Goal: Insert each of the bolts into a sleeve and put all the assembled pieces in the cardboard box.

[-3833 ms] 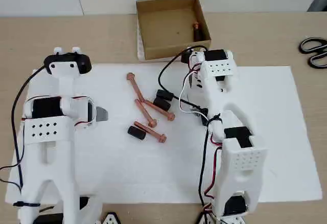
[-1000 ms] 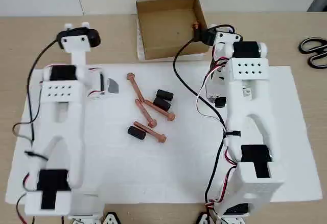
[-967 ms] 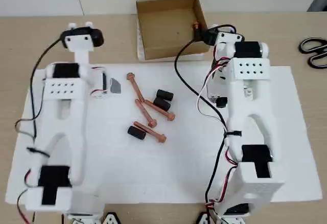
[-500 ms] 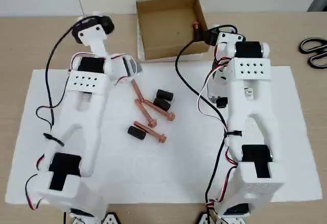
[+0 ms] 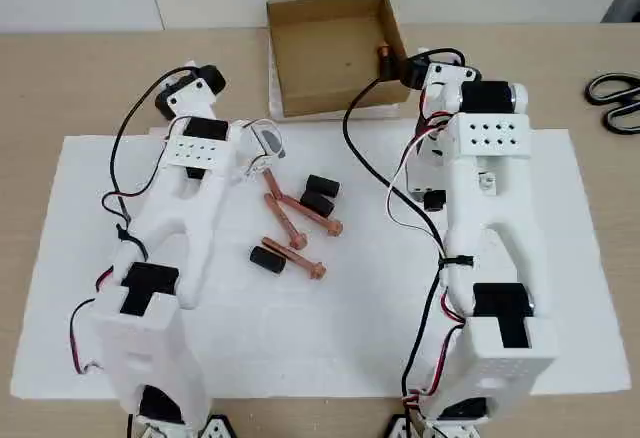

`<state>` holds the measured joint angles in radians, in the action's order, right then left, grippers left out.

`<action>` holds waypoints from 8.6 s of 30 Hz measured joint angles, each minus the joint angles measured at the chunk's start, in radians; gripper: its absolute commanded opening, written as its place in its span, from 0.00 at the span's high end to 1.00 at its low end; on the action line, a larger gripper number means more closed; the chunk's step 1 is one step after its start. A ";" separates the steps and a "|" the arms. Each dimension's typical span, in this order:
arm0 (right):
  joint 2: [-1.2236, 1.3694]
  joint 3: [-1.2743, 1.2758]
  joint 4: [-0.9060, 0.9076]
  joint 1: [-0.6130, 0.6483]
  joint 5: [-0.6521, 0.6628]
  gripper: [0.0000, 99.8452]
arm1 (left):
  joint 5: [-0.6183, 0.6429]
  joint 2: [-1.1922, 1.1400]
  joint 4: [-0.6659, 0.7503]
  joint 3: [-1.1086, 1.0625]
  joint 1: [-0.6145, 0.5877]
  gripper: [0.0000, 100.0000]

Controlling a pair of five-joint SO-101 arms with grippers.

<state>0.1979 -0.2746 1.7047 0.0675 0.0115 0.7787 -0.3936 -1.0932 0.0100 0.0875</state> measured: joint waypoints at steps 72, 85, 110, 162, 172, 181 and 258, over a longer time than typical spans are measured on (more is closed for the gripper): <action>0.000 0.058 0.000 0.000 0.000 1.00 | 0.006 -0.129 0.104 0.152 0.100 0.99; 0.000 0.058 0.000 0.000 0.000 1.00 | 0.005 -0.129 -0.184 0.431 0.109 0.99; -0.413 0.186 -0.124 0.069 0.000 0.99 | -0.451 0.123 -0.641 0.987 0.238 0.99; -1.568 1.401 -0.730 0.104 0.252 1.00 | -0.686 0.028 -0.368 0.026 -0.087 0.95; -1.568 1.401 -0.730 0.104 0.252 1.00 | -0.689 0.009 -0.348 0.026 -0.087 0.88; -1.568 1.401 -0.730 0.104 0.252 1.00 | -0.689 0.009 -0.321 0.026 -0.087 0.89; -1.999 1.657 -0.795 0.114 0.080 1.00 | -0.453 0.517 -0.522 0.255 0.072 0.99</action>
<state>-1.8013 1.3825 0.9099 0.1811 0.0913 0.3261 0.1235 -1.6149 0.2647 0.1596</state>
